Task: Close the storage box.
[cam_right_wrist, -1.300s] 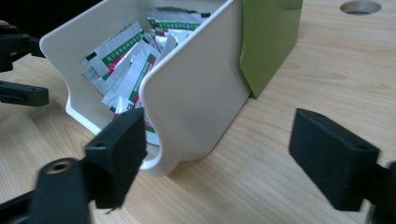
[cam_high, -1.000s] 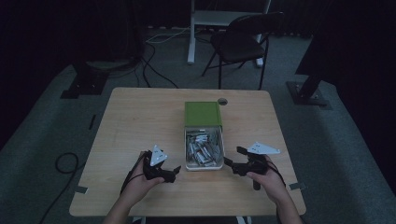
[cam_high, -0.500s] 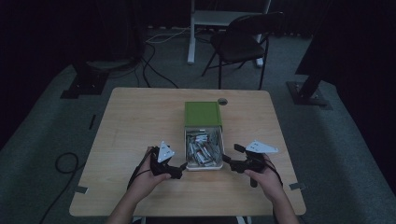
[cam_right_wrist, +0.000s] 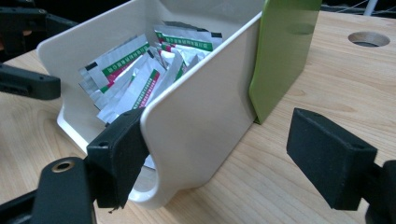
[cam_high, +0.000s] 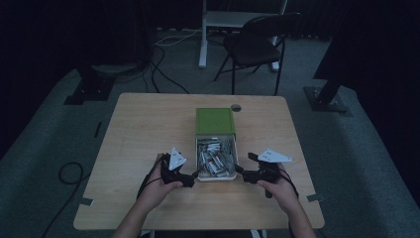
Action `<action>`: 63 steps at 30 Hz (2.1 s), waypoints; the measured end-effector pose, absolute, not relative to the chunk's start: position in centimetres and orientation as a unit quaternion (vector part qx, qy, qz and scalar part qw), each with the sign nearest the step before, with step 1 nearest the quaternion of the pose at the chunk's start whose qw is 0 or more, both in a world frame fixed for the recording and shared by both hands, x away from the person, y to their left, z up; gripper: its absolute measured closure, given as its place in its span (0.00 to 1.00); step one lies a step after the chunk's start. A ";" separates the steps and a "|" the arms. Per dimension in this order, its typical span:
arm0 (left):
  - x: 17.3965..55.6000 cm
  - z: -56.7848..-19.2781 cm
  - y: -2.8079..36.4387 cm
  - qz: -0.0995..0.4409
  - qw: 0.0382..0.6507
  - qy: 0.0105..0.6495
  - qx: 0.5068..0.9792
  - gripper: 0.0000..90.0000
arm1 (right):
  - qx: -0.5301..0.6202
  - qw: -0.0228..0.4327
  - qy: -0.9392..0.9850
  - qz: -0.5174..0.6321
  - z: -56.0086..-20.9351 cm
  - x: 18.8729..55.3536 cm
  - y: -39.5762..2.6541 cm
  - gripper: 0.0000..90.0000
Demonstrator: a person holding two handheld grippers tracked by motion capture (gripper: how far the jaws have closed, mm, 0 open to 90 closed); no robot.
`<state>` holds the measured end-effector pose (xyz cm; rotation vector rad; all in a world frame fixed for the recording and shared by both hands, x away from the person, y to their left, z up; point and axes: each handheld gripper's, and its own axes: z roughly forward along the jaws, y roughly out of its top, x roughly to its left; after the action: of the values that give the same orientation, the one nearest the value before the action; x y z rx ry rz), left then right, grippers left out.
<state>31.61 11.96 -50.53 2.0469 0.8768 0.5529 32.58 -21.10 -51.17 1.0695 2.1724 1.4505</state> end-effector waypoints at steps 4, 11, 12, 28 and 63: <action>31.8 -50.3 12.0 0.219 0.417 0.347 0.811 0.06 | 0.373 0.158 0.760 0.508 -51.2 32.6 -21.1 0.22; 32.1 -50.2 11.8 0.218 0.421 0.351 0.808 0.06 | 0.371 0.157 0.764 0.504 -51.2 33.0 -21.1 0.18; 32.1 -50.2 11.9 0.217 0.421 0.351 0.808 0.06 | 0.370 0.159 0.764 0.504 -51.2 33.0 -21.1 0.17; 33.1 -49.8 11.7 0.221 0.407 0.348 0.815 0.06 | 0.376 0.163 0.767 0.493 -50.9 33.7 -20.9 0.15; 35.1 -49.6 11.7 0.228 0.411 0.369 0.802 0.06 | 0.394 0.171 0.760 0.488 -50.2 36.0 -20.6 0.15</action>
<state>35.11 11.68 -49.55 2.0176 0.9300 0.5740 36.03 -20.59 -50.24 1.1188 2.1568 1.3864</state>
